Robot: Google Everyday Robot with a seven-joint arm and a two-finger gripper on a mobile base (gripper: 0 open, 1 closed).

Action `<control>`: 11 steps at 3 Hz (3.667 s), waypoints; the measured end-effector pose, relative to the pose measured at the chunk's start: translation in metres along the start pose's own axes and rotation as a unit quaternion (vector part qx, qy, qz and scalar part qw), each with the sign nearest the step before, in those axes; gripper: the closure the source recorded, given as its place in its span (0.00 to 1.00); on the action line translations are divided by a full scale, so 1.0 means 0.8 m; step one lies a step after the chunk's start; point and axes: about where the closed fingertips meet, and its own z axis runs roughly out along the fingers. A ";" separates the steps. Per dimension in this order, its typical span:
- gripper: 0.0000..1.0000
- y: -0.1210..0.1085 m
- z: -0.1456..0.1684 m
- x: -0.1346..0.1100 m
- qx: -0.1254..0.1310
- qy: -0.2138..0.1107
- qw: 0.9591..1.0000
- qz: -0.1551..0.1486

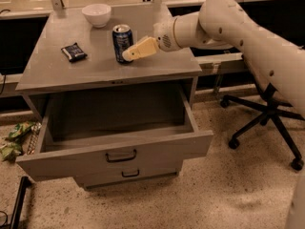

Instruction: Place pepsi can into top drawer

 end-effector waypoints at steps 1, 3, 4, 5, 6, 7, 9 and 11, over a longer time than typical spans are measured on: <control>0.02 -0.019 0.056 -0.010 -0.008 -0.021 1.000 0.002; 0.47 -0.032 0.098 -0.016 -0.026 -0.047 0.999 0.007; 0.70 -0.029 0.090 -0.014 -0.029 -0.054 0.998 0.014; 0.95 -0.006 0.051 -0.006 -0.039 -0.070 0.997 0.009; 1.00 0.030 0.001 0.007 -0.057 -0.072 0.996 0.016; 1.00 0.067 -0.041 0.027 -0.069 -0.061 0.995 0.030; 1.00 0.167 -0.084 0.060 -0.054 -0.048 0.996 0.043; 1.00 0.192 -0.043 0.140 0.003 -0.012 0.998 0.066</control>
Offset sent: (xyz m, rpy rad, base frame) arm 0.0760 0.0567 -0.0167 0.0997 -0.0318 0.0444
